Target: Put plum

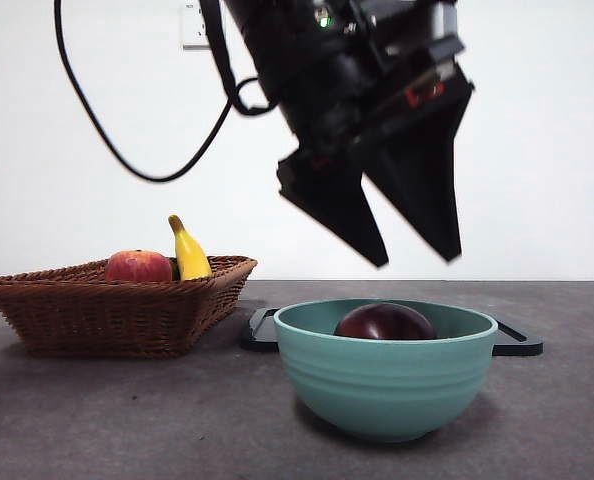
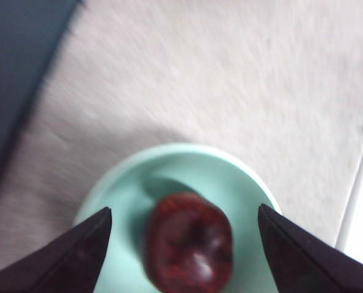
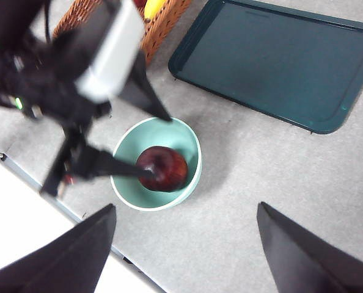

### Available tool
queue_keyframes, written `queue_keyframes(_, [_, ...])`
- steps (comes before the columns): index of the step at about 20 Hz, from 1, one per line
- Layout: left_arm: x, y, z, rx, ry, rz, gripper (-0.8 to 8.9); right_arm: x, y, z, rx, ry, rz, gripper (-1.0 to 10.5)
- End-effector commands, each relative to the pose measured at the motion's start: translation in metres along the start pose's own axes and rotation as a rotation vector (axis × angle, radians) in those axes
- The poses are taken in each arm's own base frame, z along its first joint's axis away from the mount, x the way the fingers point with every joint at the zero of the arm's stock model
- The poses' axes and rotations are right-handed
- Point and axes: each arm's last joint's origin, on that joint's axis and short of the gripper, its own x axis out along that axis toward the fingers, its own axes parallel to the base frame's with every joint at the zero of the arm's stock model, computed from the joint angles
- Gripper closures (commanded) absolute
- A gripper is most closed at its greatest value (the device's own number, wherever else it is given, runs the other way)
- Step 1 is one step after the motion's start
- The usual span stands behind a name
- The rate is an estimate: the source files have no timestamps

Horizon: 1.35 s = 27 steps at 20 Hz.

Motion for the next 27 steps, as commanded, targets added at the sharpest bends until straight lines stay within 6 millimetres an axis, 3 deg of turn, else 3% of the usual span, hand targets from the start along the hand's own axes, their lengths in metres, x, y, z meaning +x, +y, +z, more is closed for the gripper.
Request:
queue_keyframes(1, [-0.025, 0.006, 0.011, -0.034, -0.079, 0.029, 4.31, -0.003, 0.002, 0.004, -0.008, -0.017, 0.004, 5.8])
queue_keyframes(6, [-0.101, 0.032, 0.003, -0.132, -0.258, 0.137, 4.31, -0.003, 0.002, 0.004, -0.008, -0.017, 0.001, 5.8])
queue_keyframes(11, [-0.177, 0.047, -0.028, -0.242, -0.361, 0.246, 4.31, -0.003, 0.002, 0.004, -0.008, -0.016, -0.003, 5.8])
queue_keyframes(15, [-0.211, 0.052, -0.06, -0.331, -0.359, 0.242, 4.31, -0.003, 0.002, 0.004, -0.011, -0.017, -0.003, 5.8])
queue_keyframes(20, [-0.215, 0.039, -0.093, -0.36, -0.36, 0.093, 4.31, -0.003, 0.002, 0.005, -0.011, -0.017, -0.003, 5.8])
queue_keyframes(23, [-0.198, 0.03, -0.116, -0.386, -0.295, 0.061, 4.31, -0.003, 0.002, 0.005, -0.011, -0.016, -0.003, 5.8])
queue_keyframes(27, [-0.169, 0.018, -0.147, -0.413, -0.251, -0.106, 4.4, -0.003, 0.002, 0.005, -0.01, -0.016, -0.003, 5.8])
